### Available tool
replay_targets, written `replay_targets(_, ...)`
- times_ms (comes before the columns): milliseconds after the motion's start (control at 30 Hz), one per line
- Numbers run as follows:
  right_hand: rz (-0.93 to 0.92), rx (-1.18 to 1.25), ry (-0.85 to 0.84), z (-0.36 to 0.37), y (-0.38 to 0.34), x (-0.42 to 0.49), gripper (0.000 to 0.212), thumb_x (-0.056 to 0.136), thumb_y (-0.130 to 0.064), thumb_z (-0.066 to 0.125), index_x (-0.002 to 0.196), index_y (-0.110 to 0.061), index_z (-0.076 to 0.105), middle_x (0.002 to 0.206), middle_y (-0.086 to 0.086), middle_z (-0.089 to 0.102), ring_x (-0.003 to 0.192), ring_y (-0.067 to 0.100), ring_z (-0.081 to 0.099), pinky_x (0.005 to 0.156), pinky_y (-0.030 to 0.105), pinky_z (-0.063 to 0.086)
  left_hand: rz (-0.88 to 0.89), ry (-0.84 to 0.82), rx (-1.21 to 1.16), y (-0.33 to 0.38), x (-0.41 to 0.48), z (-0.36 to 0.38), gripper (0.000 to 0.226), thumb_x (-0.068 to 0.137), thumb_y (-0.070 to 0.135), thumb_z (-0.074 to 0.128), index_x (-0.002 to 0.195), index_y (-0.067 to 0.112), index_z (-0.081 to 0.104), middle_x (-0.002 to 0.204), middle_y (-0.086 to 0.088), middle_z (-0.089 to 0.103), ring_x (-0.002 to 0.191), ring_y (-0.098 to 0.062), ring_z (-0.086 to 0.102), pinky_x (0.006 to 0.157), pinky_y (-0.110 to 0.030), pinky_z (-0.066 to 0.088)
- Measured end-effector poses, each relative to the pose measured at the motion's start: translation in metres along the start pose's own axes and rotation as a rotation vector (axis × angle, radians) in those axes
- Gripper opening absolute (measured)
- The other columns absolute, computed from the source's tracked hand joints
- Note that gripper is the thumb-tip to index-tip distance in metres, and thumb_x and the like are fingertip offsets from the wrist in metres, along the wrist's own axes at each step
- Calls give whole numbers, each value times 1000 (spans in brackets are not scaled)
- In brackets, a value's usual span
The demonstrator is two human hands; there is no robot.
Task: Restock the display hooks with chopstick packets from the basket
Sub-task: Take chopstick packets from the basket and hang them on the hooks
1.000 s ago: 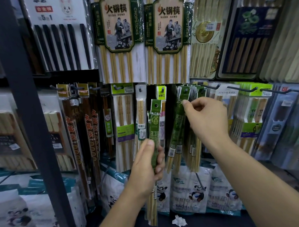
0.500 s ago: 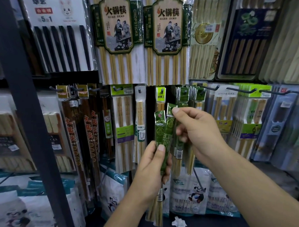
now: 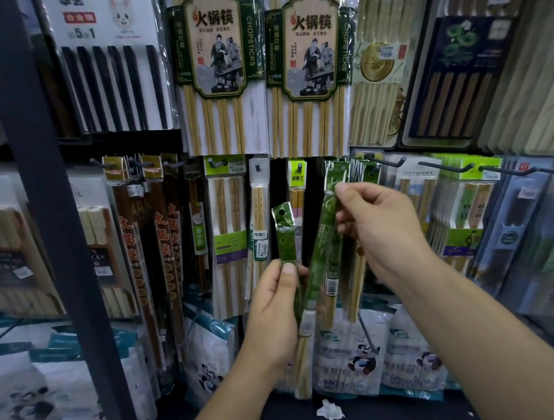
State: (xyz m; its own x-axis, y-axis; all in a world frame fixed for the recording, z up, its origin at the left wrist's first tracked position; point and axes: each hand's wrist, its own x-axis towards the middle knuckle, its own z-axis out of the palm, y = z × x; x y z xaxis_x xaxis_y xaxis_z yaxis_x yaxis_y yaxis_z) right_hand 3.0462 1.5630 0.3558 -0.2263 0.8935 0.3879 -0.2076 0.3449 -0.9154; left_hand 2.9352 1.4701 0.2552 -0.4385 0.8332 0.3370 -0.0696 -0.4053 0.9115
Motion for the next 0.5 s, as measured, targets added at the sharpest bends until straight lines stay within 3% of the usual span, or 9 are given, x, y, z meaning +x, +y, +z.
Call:
replay_targets(133, -50, -1, 120, 0, -8, 14, 11, 94, -19, 73, 82, -16, 75, 58, -8, 67, 56, 4, 60, 53, 18, 51, 15, 24, 32, -2, 5, -4, 31, 109, 22, 40, 94, 9, 64, 81, 6, 70, 81, -11, 67, 69, -27, 58)
replay_targets(500, -77, -132, 211, 2, -7, 21, 19, 97, -23, 69, 78, -18, 73, 50, -7, 62, 48, 5, 57, 52, 20, 51, 26, -9, 35, -6, 9, -7, 30, 108, 25, 41, 95, 9, 64, 77, 3, 65, 72, -11, 63, 61, -27, 52)
